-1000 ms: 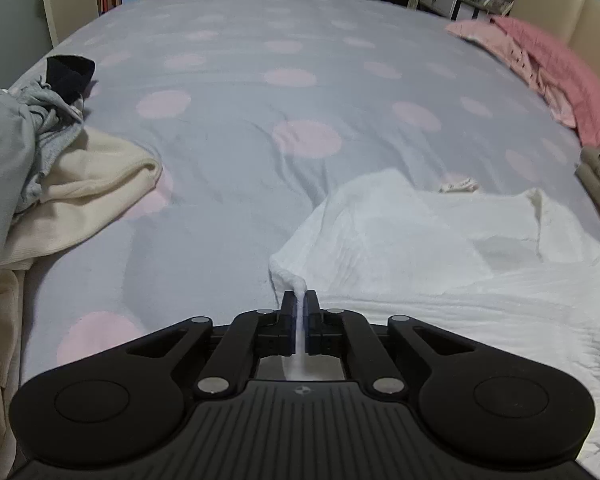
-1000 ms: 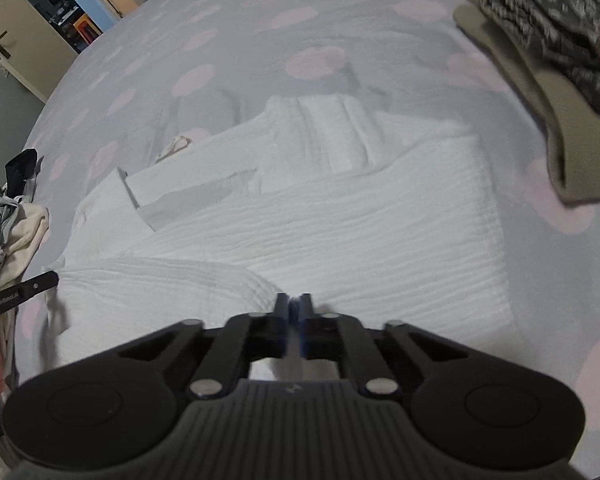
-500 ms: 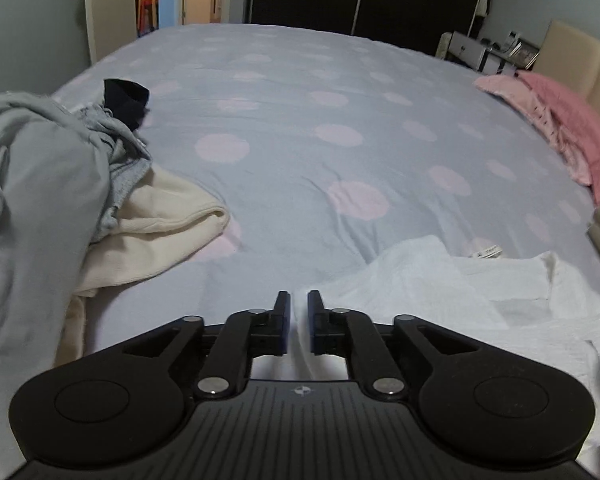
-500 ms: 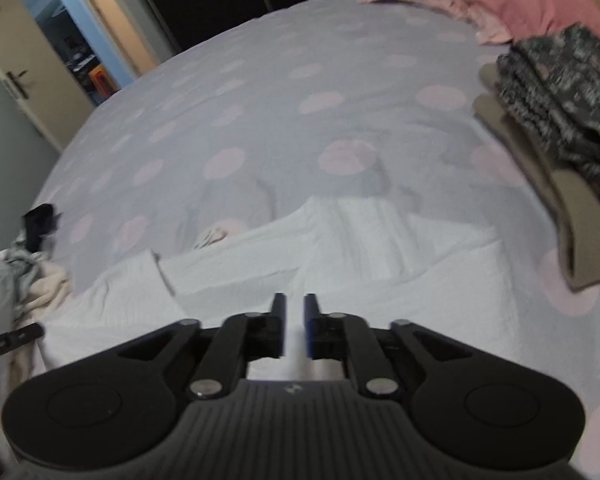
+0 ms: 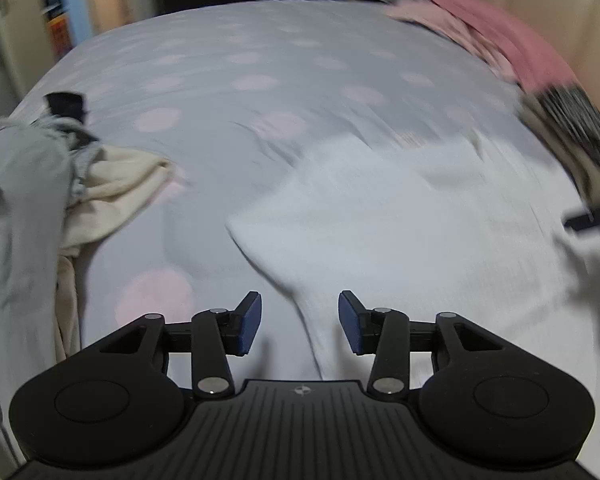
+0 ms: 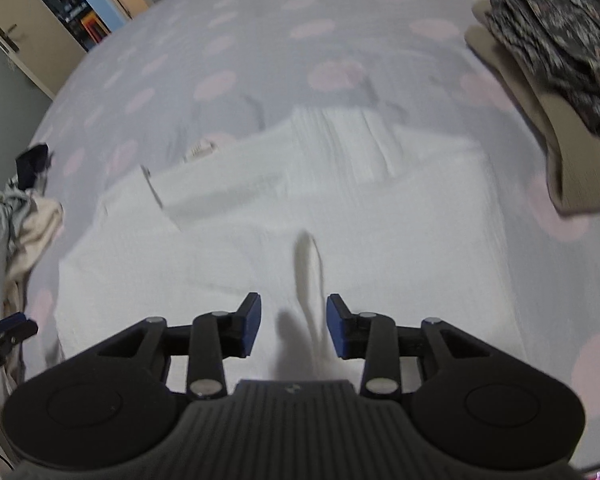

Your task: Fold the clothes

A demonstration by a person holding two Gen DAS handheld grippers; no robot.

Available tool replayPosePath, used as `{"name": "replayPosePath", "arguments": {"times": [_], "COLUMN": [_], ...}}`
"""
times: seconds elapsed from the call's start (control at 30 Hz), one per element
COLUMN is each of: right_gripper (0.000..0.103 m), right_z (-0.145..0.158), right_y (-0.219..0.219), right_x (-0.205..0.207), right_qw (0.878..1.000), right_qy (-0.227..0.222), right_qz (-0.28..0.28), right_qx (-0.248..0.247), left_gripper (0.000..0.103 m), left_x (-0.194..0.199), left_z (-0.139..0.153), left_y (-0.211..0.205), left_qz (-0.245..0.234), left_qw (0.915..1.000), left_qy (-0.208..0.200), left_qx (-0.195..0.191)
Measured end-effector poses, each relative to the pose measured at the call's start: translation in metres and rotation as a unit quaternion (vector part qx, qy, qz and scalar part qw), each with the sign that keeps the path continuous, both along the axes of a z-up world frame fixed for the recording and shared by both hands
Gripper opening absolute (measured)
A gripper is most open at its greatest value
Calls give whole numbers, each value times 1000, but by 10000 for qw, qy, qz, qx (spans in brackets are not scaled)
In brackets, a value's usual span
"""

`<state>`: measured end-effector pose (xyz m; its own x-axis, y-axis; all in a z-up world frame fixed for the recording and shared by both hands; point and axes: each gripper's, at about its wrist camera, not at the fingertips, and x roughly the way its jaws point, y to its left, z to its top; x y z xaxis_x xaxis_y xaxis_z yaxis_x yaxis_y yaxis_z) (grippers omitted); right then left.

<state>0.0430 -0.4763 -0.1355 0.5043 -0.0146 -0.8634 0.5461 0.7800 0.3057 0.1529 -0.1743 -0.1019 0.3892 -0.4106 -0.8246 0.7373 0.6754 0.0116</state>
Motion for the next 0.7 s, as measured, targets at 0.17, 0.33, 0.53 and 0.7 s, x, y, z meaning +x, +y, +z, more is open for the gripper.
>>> {"name": "replayPosePath", "arguments": {"times": [0.17,0.33,0.53,0.7], "right_gripper": [43,45,33,5], "right_z": [-6,-12,-30,-15], "right_y": [6,10,15,22], "right_x": [-16,-30,-32,-29], "right_qw": [9996,9984,9955,9968], "right_qy": [155,220,365,169], "right_qz": [-39,-129,-286,-253], "right_qx": [217,504,828,745], "left_gripper": [43,39,9,6], "left_x": [-52,-69,-61,-55], "left_z": [-23,-47,-48,-31], "left_y": [-13,-23,-21,-11], "left_qz": [-922,-988,-796,-400], "left_qw": [9914,9822,9843,9879], "left_qy": [-565,-1101,-1146,-1122], "left_qx": [739,1158,1083,998]}}
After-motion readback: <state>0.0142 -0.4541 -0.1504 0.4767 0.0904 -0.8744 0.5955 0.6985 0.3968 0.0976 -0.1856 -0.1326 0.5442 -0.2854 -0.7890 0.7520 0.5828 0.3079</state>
